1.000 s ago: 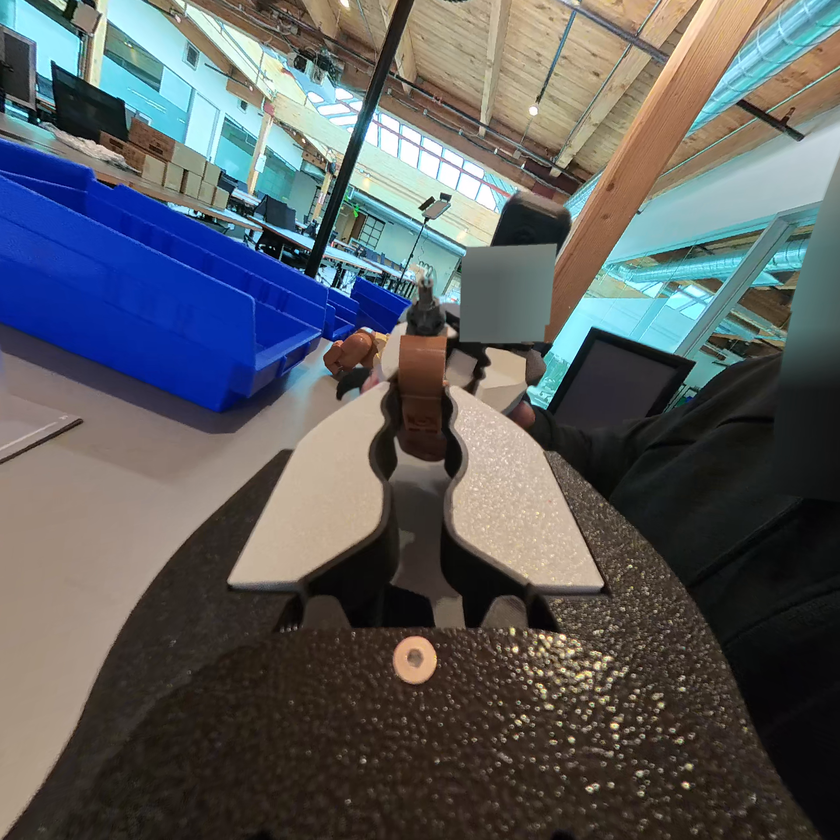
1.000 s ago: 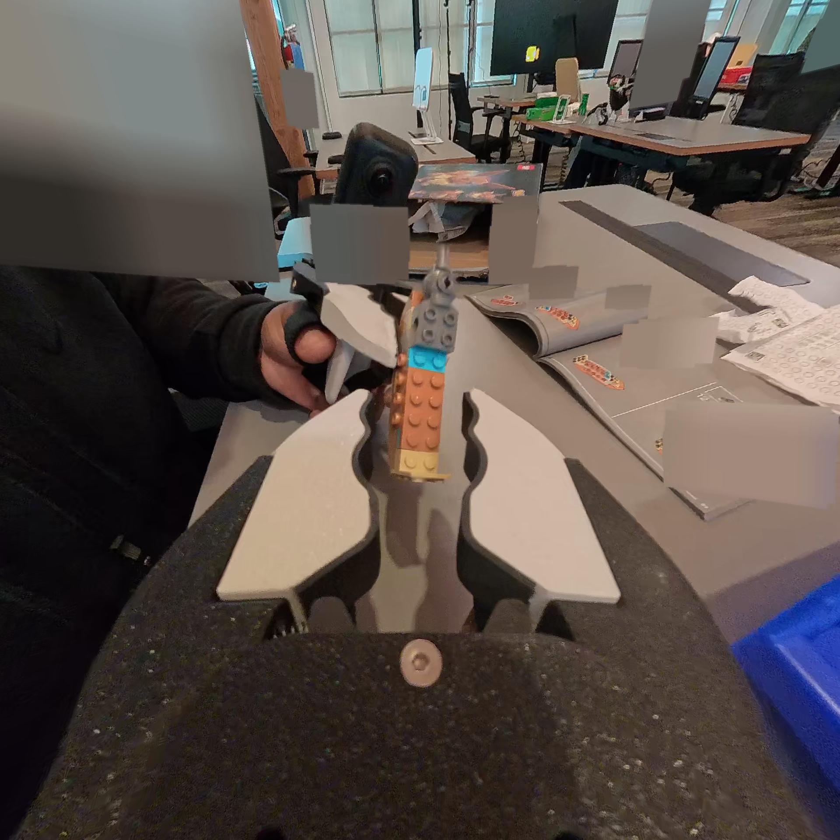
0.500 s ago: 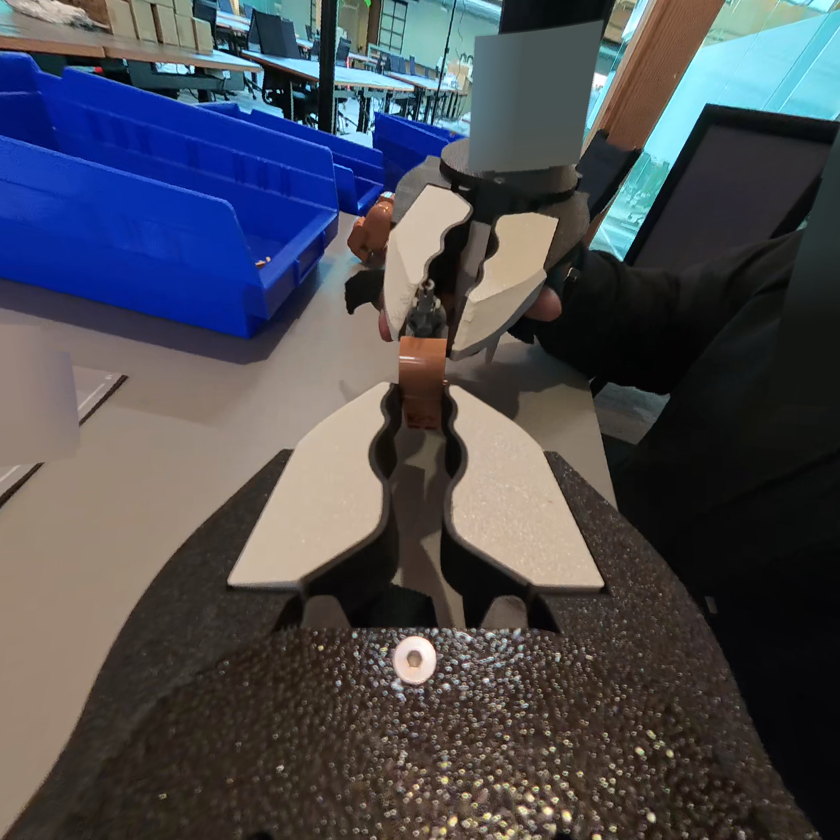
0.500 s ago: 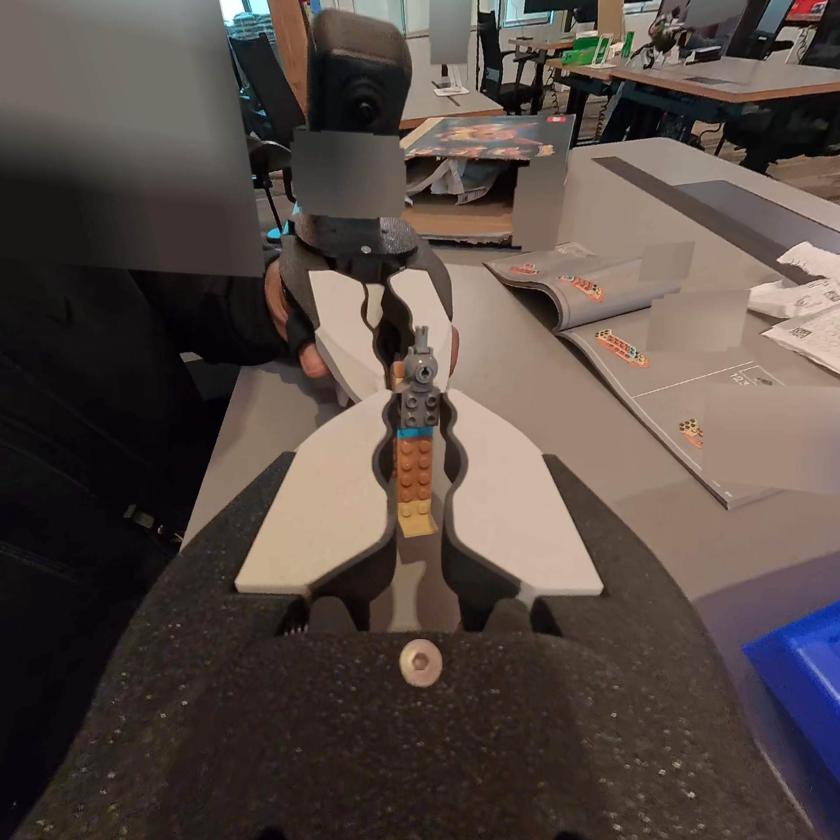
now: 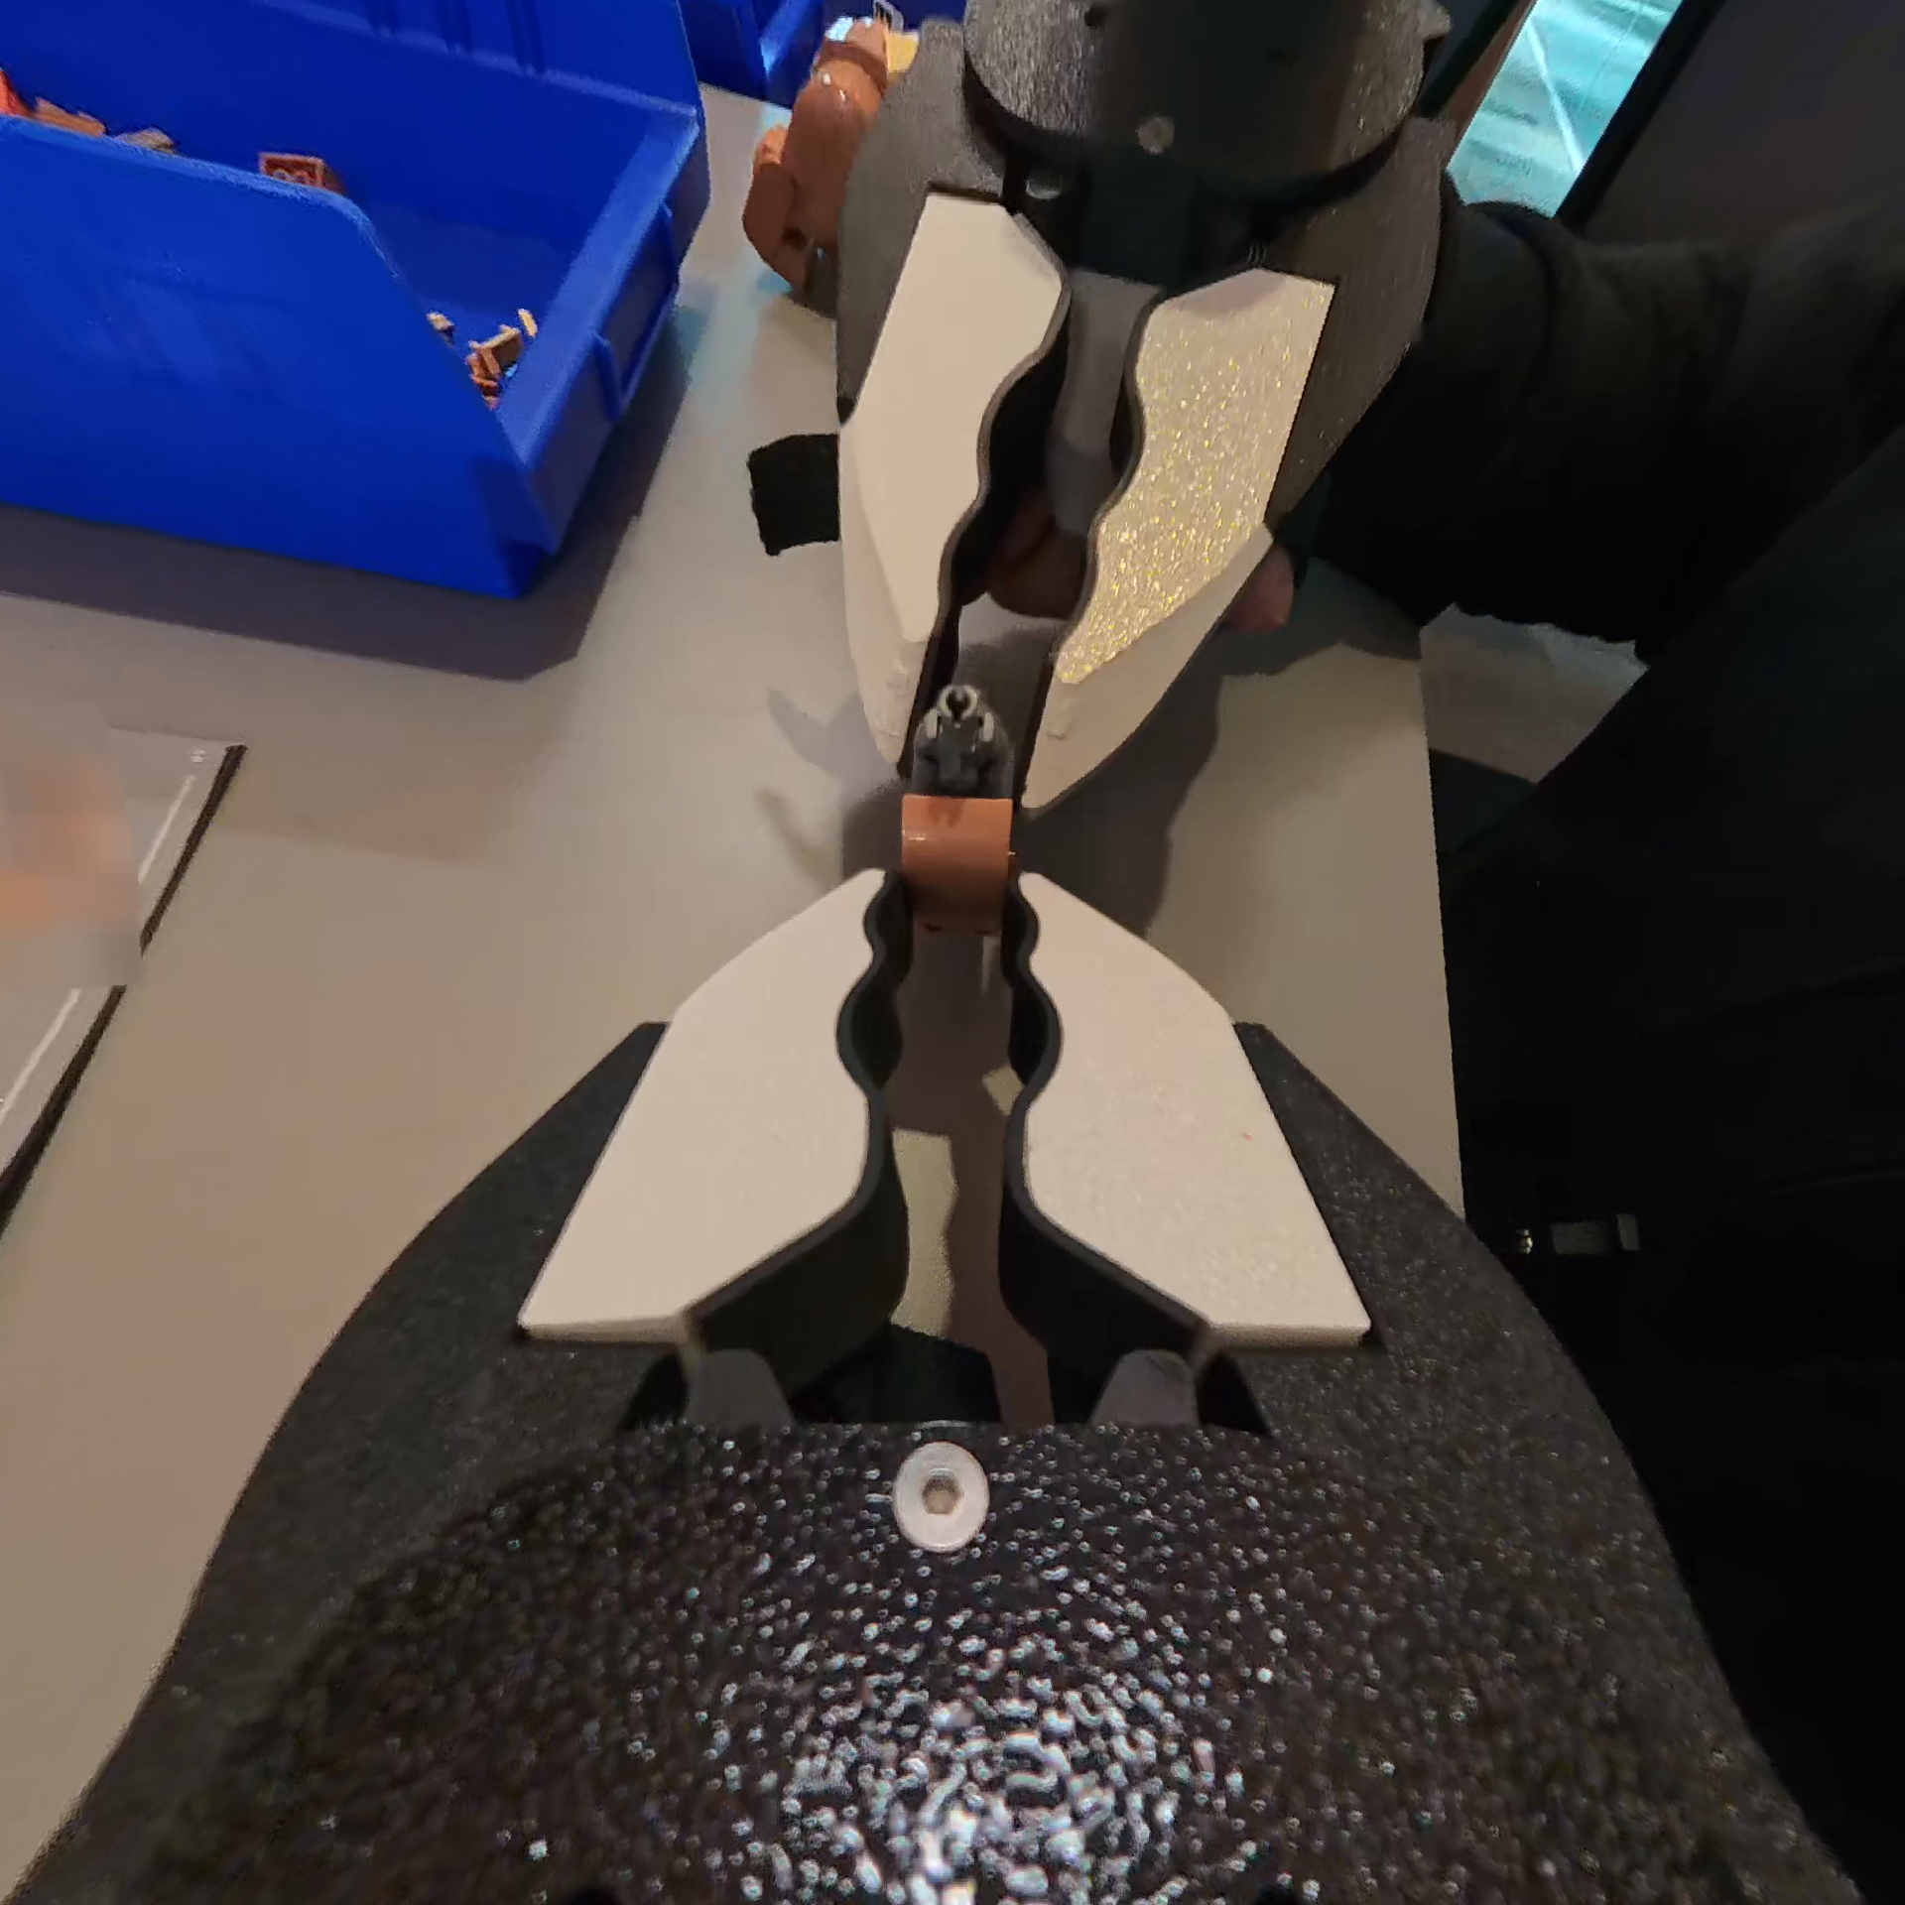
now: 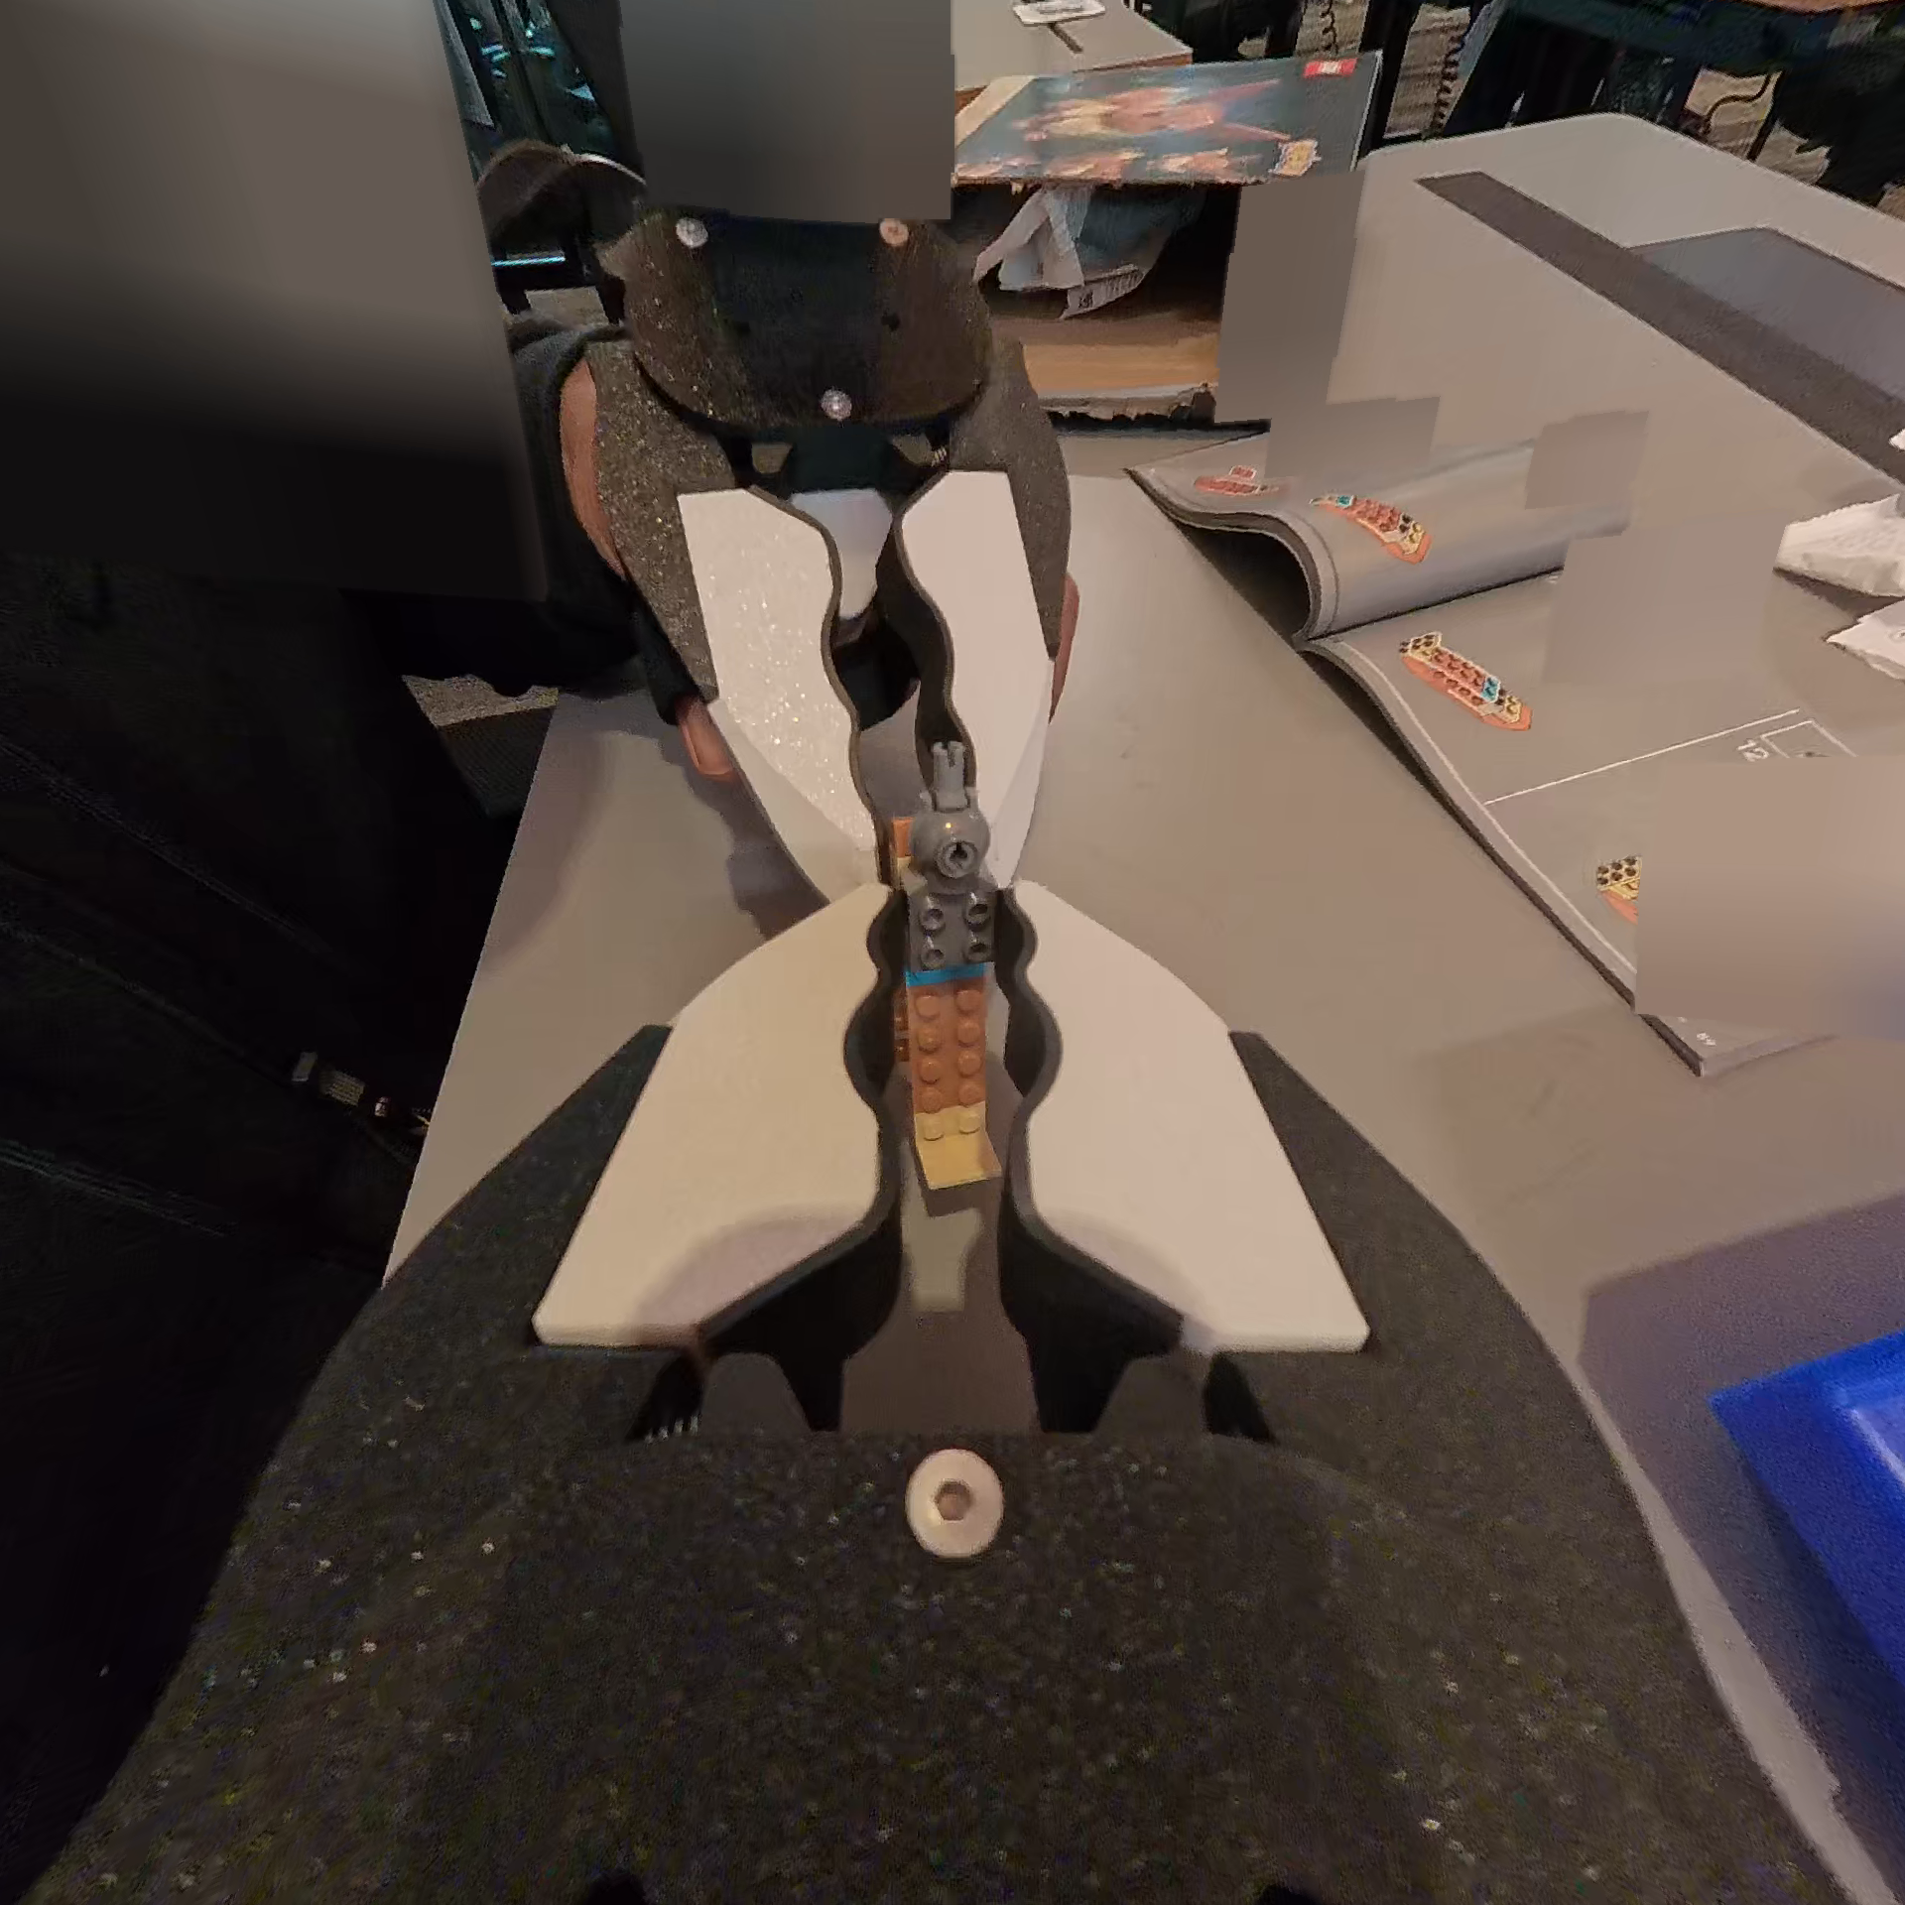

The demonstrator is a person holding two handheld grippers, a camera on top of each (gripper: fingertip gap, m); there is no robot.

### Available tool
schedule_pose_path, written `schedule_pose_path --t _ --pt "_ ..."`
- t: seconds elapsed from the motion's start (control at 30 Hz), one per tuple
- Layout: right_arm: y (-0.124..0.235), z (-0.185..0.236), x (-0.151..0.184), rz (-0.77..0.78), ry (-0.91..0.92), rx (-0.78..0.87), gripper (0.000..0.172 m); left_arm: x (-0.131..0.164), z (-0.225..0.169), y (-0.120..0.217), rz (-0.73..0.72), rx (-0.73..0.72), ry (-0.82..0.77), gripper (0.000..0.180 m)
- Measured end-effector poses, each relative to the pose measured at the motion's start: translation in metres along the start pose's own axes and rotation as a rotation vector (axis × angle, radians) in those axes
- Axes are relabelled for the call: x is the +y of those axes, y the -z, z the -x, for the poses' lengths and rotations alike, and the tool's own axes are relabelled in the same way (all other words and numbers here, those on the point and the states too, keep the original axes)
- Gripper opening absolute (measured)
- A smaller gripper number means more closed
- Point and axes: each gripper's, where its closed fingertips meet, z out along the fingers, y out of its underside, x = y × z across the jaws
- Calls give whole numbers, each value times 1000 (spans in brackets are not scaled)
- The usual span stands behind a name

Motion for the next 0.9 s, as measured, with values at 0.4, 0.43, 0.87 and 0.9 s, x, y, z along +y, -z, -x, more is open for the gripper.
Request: schedule_pose_path --t 0.4,0.43,0.87,0.9 --pt "1 2 8 43 -35 -38 17 6 -2 -6 94 30 -62 16" --pt "0 3 9 45 -36 -40 17 6 -2 -6 95 32 -68 16" --pt "0 5 0 -47 -62 -72 26 0 -9 -4 -31 171 9 17" --pt "-1 5 0 -49 -66 -81 29 0 -11 -4 -43 194 15 17"
